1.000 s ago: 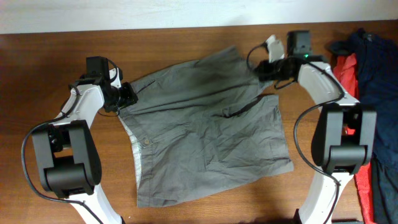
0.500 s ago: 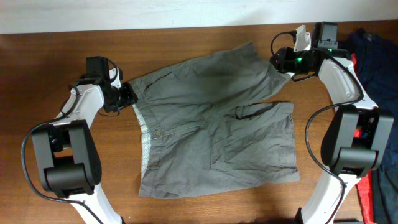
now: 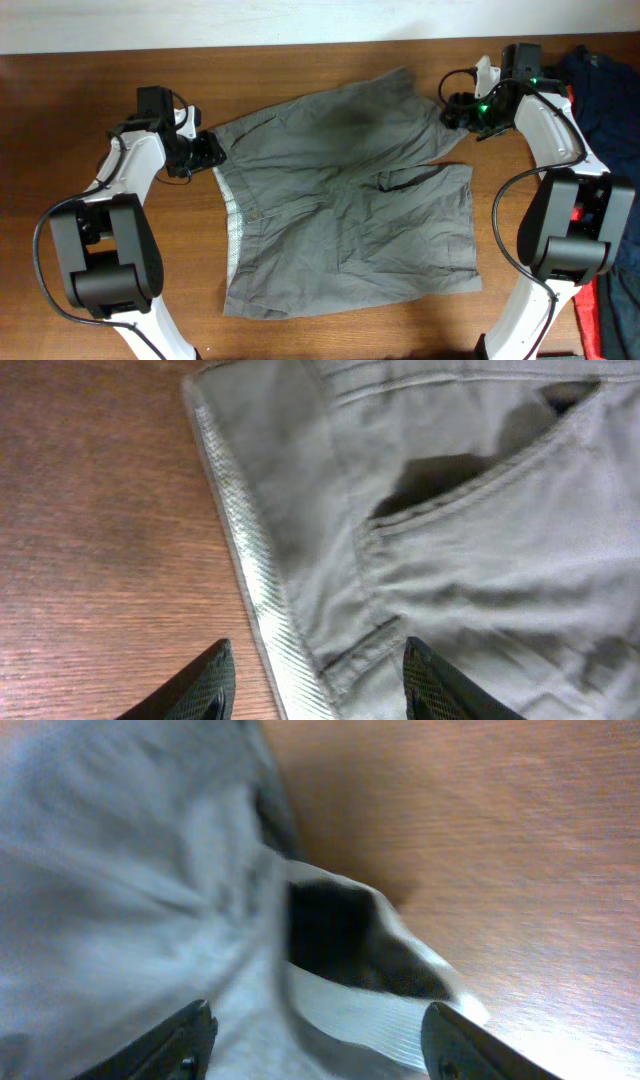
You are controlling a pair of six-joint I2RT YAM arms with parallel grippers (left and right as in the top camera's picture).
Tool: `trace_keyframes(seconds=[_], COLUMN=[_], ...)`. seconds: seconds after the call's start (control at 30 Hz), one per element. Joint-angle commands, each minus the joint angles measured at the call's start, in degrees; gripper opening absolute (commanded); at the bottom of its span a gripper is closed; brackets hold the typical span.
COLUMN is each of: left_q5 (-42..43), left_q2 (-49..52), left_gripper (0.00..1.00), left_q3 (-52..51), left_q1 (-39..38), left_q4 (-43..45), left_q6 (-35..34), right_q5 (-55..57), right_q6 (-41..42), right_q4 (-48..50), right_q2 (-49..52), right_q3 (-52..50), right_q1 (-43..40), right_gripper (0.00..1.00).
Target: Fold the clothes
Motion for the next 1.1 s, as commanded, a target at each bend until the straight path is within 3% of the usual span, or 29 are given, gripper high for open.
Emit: trace_keyframes(seconds=[0.0,0.3,0.4,0.43,0.47,0.53,0.73,0.9,1.07], left_q5=[2.62,2.6,2.6,2.6,2.6,2.6,2.62,2.62,2.86], left_q2=[0.92,0.92,0.92,0.92,0.92,0.92,0.92,0.92,0.92], left_gripper=[0.55,0.55,0.55,0.55,0.55,0.55,0.56,0.56,0.56], left_q3=[1.79,1.79,1.79,1.79,1.79,1.79,1.79,1.79,4.59], left_q1=[0.48,0.48,0.48,0.48,0.48,0.48,0.48,0.48,0.48], left_q4=[-0.68,-0.22,-0.22,-0.22,-0.24,-0.22,-0.42,-0.22,-2.99], left_q6=[3.5,3.65,3.65,3.65,3.65,3.65,3.65,3.8,9.33], right_q5=[3.91,-5.42,-6.36,-7.1,-7.93,-9.55,-9.75,-17.35,-17.44], right_q6=[-0.85,-5.6,-5.6,-5.75,-6.6,-9.73,-10.4,-10.99,-5.64], right_q4=[-2.03,-0.72,0.79,0.81,0.7,-0.2,-2.27,-2.21,-2.8], right_q2=[-1.29,0.48,3.19,4.24,5.27,6.6,4.76,1.25,-1.11], right_q3=[0.33,0.11,0.07,0.07,0.07,0.07,0.15,0.42,0.68], right_q1=[-0.37,0.76,0.83,0.83,0.83,0.76,-1.55,-4.24,-6.84], right_gripper=[0.68,0.69,0.45,0.35,0.17,0.04,0.04,0.11,0.18])
